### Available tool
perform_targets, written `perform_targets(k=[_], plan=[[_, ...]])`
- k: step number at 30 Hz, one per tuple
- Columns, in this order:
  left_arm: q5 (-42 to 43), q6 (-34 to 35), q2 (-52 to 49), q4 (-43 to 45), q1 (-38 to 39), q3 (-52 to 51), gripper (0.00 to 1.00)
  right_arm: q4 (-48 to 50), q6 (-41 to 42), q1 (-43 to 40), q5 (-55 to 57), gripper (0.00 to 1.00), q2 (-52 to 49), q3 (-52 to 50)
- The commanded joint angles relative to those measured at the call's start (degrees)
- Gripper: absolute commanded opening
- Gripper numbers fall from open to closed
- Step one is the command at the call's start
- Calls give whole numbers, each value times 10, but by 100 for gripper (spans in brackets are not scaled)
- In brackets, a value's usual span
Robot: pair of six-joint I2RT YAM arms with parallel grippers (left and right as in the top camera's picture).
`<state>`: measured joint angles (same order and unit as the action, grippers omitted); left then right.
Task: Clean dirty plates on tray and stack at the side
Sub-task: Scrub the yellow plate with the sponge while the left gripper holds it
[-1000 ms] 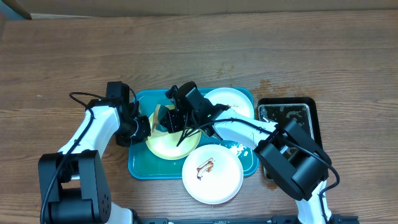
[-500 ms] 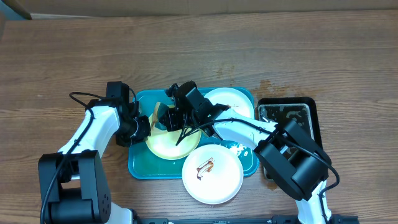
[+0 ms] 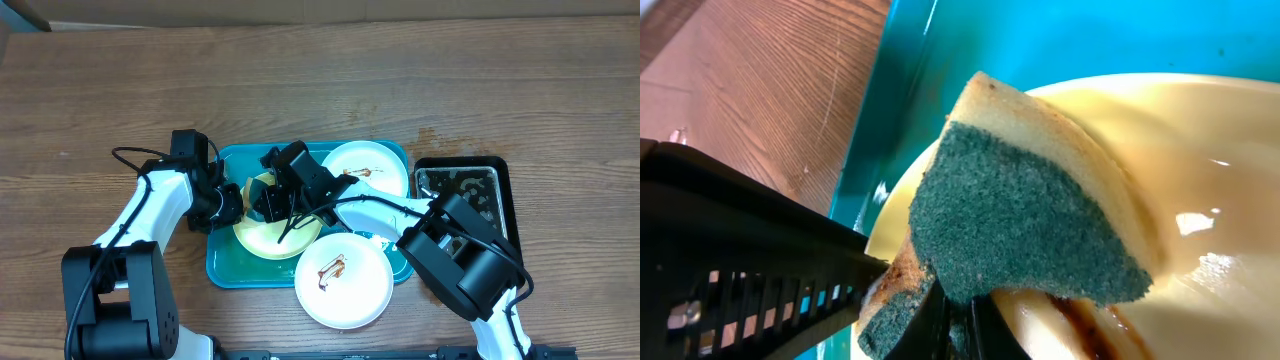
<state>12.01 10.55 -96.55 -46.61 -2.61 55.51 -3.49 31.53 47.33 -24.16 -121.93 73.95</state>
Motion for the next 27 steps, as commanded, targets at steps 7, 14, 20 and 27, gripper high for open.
perform_targets(k=[7, 14, 20, 27], plan=[[16, 2, -2, 16, 4, -15, 20, -9, 12, 2, 2, 4, -16, 7], [16, 4, -2, 40, 4, -47, 4, -9, 17, 2, 2, 4, -16, 7], [15, 4, -2, 40, 4, -47, 4, -13, 17, 2, 2, 4, -16, 7], [-37, 38, -2, 30, 3, -47, 4, -107, 68, -10, 87, 4, -16, 7]])
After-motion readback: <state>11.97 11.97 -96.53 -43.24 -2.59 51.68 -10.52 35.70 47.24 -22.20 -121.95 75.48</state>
